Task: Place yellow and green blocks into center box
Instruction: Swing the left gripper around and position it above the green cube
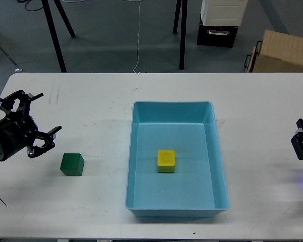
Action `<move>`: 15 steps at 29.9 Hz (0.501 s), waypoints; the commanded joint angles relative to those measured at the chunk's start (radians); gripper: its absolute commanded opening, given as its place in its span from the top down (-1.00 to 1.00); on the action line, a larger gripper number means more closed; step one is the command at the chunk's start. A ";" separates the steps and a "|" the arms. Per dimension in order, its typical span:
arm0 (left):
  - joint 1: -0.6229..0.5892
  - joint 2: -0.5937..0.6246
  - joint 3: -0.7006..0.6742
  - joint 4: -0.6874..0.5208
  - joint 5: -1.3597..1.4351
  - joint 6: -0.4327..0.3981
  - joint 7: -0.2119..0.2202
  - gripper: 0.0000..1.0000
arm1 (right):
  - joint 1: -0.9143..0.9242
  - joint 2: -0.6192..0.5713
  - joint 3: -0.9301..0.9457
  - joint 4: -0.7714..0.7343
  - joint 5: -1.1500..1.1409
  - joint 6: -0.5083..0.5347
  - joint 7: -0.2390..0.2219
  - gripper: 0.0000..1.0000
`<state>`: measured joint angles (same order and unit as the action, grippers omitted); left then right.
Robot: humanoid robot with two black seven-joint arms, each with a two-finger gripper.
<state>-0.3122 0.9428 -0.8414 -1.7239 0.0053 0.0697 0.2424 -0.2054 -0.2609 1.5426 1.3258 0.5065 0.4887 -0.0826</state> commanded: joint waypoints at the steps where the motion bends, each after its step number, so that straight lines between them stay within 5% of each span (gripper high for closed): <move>1: -0.255 0.070 0.279 0.012 0.002 -0.019 0.005 -1.00 | 0.003 0.002 -0.001 0.004 0.000 0.000 0.000 -0.90; 7: -0.822 -0.034 0.871 0.154 0.002 -0.105 0.014 -1.00 | 0.009 0.058 -0.007 0.013 0.000 0.000 0.003 -0.90; 15: -1.310 -0.212 1.424 0.170 0.048 -0.165 0.017 -1.00 | 0.000 0.062 -0.001 0.010 0.000 0.000 0.003 -0.90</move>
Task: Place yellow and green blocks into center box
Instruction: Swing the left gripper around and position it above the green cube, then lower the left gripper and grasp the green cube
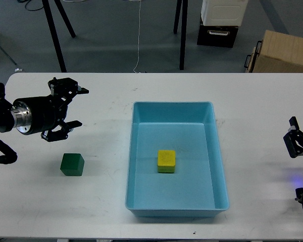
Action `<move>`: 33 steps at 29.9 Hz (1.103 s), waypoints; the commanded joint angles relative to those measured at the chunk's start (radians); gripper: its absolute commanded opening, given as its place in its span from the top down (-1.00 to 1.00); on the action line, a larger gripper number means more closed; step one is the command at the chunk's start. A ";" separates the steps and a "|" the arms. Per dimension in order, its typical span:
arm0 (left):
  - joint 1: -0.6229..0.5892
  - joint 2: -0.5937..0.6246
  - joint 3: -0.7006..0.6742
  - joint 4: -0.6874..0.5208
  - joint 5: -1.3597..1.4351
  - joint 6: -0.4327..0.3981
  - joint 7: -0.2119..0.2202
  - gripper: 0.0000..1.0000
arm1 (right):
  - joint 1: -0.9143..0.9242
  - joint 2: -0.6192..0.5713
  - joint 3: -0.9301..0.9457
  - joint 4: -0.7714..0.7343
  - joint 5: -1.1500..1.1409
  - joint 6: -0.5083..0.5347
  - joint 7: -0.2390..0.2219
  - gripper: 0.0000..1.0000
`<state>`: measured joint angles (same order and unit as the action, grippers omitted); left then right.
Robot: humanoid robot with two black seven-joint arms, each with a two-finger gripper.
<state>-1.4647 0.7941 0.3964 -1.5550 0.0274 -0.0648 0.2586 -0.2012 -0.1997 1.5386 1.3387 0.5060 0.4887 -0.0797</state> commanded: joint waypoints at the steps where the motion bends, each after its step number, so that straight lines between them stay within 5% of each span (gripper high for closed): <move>1: -0.193 -0.078 0.237 -0.002 0.044 -0.044 0.001 -1.00 | -0.004 0.000 0.003 -0.004 0.000 0.000 -0.002 -0.90; 12: -0.299 -0.134 0.562 -0.120 0.310 -0.118 -0.001 -1.00 | -0.006 0.005 0.001 -0.006 0.000 0.000 -0.002 -0.90; 33: -0.181 -0.271 0.568 0.006 0.358 -0.112 -0.004 -1.00 | -0.018 0.005 0.001 -0.009 -0.014 0.000 -0.002 -0.90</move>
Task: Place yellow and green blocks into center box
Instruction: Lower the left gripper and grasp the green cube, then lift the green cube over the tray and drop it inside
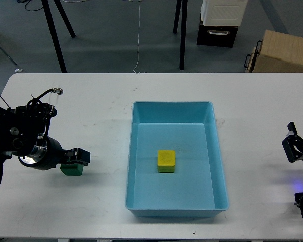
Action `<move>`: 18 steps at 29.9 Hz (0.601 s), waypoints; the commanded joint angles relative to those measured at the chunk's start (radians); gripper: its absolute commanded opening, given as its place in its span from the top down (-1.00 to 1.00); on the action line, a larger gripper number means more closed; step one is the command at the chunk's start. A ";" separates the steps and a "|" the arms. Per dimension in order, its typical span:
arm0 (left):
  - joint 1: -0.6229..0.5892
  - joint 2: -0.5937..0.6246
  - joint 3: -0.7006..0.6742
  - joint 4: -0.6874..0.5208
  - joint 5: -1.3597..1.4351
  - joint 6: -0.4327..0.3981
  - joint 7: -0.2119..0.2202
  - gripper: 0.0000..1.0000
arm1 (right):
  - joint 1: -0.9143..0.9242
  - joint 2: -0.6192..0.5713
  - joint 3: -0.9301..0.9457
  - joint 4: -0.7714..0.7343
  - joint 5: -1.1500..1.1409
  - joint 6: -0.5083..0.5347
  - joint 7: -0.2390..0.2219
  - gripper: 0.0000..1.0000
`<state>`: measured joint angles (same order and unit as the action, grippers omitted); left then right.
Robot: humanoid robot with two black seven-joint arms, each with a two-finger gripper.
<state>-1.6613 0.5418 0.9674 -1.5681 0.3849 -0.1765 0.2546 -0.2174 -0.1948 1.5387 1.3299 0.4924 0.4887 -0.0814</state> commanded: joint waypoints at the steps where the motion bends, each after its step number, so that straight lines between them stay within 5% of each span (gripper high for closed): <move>1: 0.020 -0.029 -0.003 0.028 0.000 0.000 0.000 -1.00 | -0.002 0.000 0.001 0.000 0.000 0.000 0.000 -0.90; 12: 0.072 -0.072 0.001 0.098 0.002 0.000 -0.011 -0.91 | -0.002 0.000 0.008 0.000 0.000 0.000 0.000 -0.90; 16: 0.072 -0.080 0.004 0.105 0.002 0.002 -0.020 -0.43 | -0.002 0.000 0.008 0.002 0.000 0.000 0.000 -0.90; 18: 0.071 -0.080 0.005 0.105 0.005 0.002 -0.018 0.37 | -0.002 0.000 0.009 0.002 0.000 0.000 0.000 -0.90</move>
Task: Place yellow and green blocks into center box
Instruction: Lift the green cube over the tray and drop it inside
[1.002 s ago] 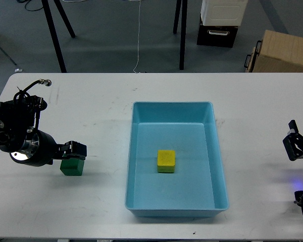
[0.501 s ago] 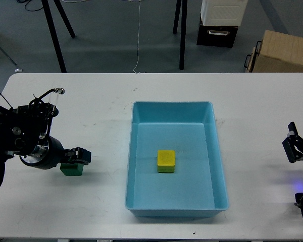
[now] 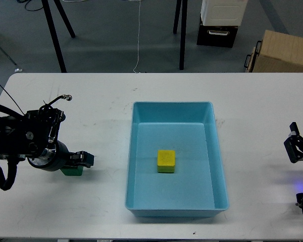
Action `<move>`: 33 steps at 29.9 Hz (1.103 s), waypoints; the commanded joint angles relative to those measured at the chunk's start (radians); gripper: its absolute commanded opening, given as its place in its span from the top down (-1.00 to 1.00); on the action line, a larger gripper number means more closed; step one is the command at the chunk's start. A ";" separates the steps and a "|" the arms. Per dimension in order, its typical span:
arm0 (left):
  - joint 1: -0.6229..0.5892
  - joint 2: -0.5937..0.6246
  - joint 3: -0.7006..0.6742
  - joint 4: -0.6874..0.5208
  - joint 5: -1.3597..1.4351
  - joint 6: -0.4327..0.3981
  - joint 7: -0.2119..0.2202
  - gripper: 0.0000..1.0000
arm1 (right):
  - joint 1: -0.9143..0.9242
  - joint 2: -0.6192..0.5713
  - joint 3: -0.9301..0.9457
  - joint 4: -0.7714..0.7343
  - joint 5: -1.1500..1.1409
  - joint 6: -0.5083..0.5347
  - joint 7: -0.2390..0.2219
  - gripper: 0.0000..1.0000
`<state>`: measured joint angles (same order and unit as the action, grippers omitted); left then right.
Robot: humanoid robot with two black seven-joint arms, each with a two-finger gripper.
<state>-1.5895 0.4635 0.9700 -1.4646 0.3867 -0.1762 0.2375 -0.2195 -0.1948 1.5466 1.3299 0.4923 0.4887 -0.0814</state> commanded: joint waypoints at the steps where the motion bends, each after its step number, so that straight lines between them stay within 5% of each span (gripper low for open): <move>1: -0.001 -0.002 0.003 0.001 0.012 0.004 0.003 0.55 | -0.001 0.000 0.003 0.002 0.000 0.000 0.000 -0.90; 6: -0.004 -0.002 0.003 -0.006 0.099 0.027 0.014 1.00 | -0.011 -0.003 0.006 0.002 0.000 0.000 0.000 -0.90; 12: -0.104 0.018 -0.040 -0.008 0.095 0.038 -0.001 1.00 | -0.015 -0.005 0.006 0.002 0.000 0.000 0.000 -0.90; 19: -0.368 -0.006 -0.178 -0.036 -0.080 -0.092 -0.007 1.00 | -0.018 -0.005 0.004 0.006 0.000 0.000 0.000 -0.90; 27: -0.397 -0.337 -0.149 -0.020 -0.098 -0.121 -0.029 1.00 | -0.020 -0.006 0.000 0.005 -0.003 0.000 0.000 -0.90; 33: -0.353 -0.456 -0.126 -0.011 -0.100 -0.118 -0.044 0.89 | -0.020 -0.006 0.003 0.000 -0.003 0.000 0.000 -0.90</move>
<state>-1.9670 0.0641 0.8365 -1.4846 0.2872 -0.2976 0.1970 -0.2394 -0.2010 1.5485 1.3311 0.4893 0.4887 -0.0815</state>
